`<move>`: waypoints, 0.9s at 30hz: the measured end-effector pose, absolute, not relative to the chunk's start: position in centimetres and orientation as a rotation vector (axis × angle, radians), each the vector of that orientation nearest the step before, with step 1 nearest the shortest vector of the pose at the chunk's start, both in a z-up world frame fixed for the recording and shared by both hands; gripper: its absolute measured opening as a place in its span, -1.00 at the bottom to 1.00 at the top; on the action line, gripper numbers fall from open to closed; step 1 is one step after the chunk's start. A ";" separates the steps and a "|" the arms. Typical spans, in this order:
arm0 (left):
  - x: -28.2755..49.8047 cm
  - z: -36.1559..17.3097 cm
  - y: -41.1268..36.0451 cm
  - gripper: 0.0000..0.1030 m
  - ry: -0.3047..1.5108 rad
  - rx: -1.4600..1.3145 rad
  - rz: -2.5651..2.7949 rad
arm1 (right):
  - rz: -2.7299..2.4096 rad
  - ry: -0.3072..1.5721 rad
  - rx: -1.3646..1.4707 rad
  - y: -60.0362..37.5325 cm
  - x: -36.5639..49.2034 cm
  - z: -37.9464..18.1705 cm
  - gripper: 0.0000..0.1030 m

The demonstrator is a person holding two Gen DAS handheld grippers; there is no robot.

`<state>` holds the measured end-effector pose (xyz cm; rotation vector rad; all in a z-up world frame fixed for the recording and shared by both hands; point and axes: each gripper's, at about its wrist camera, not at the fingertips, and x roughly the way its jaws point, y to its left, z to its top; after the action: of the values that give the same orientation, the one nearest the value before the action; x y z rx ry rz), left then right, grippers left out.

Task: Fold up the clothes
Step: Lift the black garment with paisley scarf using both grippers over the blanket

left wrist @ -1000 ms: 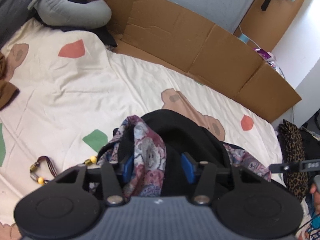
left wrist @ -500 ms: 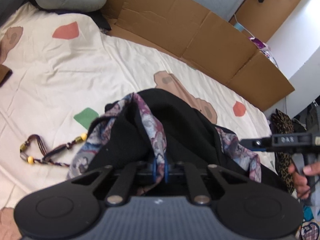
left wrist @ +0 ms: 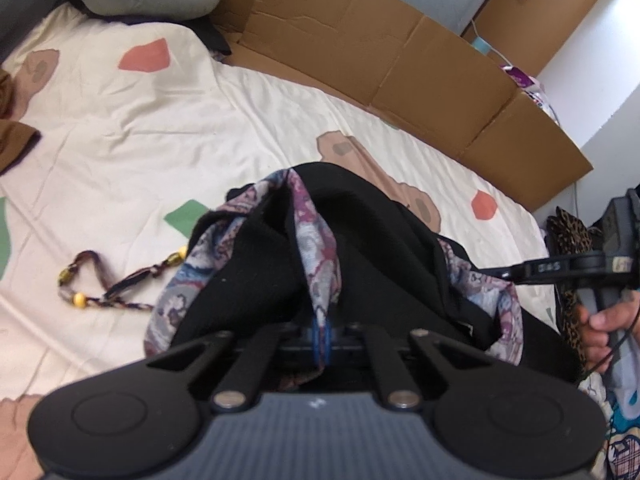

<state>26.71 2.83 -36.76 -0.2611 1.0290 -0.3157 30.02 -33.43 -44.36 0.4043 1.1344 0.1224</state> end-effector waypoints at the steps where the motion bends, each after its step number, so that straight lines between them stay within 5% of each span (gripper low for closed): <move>1: 26.5 -36.6 3.1 -0.96 1.028 -0.261 -0.312 | 0.117 1.129 0.409 -33.9 29.7 -44.0 -1.00; 13: 22.1 -34.5 7.3 -0.96 1.035 -0.293 -0.251 | 0.073 1.094 0.473 -37.7 27.8 -41.3 -0.99; 15: 21.2 -34.3 7.8 -0.96 1.039 -0.294 -0.243 | 0.089 1.099 0.479 -37.2 28.3 -41.4 -0.87; 19: 19.6 -33.8 8.8 -0.96 1.045 -0.297 -0.227 | 0.112 1.116 0.475 -35.5 29.7 -41.8 -0.07; 27: 17.0 -33.7 10.3 -0.96 1.057 -0.326 -0.199 | 0.083 1.238 0.533 -32.4 33.2 -44.5 0.12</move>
<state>17.01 10.30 -33.70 -0.3258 1.0569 -0.1987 33.17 -32.44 -44.51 0.5334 1.2381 0.0833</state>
